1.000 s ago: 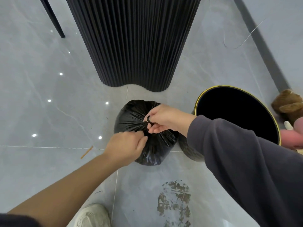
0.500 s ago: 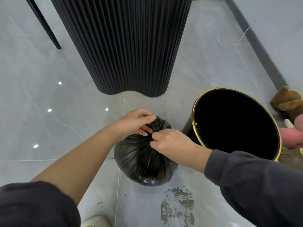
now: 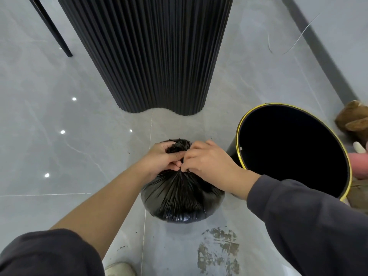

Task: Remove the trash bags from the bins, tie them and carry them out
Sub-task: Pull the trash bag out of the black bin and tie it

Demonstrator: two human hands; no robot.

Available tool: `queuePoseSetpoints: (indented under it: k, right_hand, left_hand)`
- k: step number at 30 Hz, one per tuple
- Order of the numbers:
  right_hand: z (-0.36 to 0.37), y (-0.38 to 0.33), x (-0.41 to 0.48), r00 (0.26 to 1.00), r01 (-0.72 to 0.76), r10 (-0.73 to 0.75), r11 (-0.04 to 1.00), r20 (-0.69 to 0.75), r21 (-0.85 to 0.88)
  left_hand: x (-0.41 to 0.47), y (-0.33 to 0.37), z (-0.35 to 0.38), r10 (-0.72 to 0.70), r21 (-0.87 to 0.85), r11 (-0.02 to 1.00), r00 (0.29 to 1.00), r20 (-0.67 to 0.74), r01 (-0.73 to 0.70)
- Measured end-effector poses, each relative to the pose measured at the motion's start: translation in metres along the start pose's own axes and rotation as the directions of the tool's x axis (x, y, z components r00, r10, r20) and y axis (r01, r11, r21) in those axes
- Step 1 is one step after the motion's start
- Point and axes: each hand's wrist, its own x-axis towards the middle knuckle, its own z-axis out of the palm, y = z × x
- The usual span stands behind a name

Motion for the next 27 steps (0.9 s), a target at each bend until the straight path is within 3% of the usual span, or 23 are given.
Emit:
queuePoseSetpoints:
  k: [2,5,9,11,18,23,27]
  right_hand:
    - [0.003,-0.002,0.000,0.986,-0.164,0.162,0.950,0.031,0.265]
    - [0.007,-0.003,0.000,0.927,-0.360,0.356,0.751,0.119,0.553]
    - [0.009,-0.013,0.004,0.842,-0.451,0.512,0.500,0.167,0.739]
    - [0.012,-0.019,0.003,0.807,-0.451,0.571,0.436,0.148,0.779]
    - [0.020,-0.021,0.000,0.683,-0.466,0.726,0.354,0.076,0.811]
    - [0.019,-0.026,0.001,0.644,-0.468,0.762,0.329,0.062,0.820]
    - [0.023,-0.022,-0.001,0.728,-0.467,0.684,0.547,-0.050,0.695]
  left_hand:
    - [0.001,-0.005,0.000,0.018,-0.008,1.000,0.998,-0.065,-0.019]
    - [0.001,-0.008,0.002,0.062,0.024,0.998,0.990,-0.123,-0.060]
    - [-0.001,-0.014,0.003,0.111,0.027,0.994,0.975,-0.191,-0.108]
    - [-0.001,-0.017,0.004,0.121,0.007,0.992,0.967,-0.222,-0.122]
    - [-0.008,-0.015,0.009,0.056,-0.174,0.979,0.963,-0.263,-0.105]
    - [-0.011,-0.003,0.008,0.043,-0.058,0.996,0.960,-0.277,-0.061]
    - [-0.012,0.011,0.004,-0.157,-0.183,0.975,0.970,-0.184,0.123]
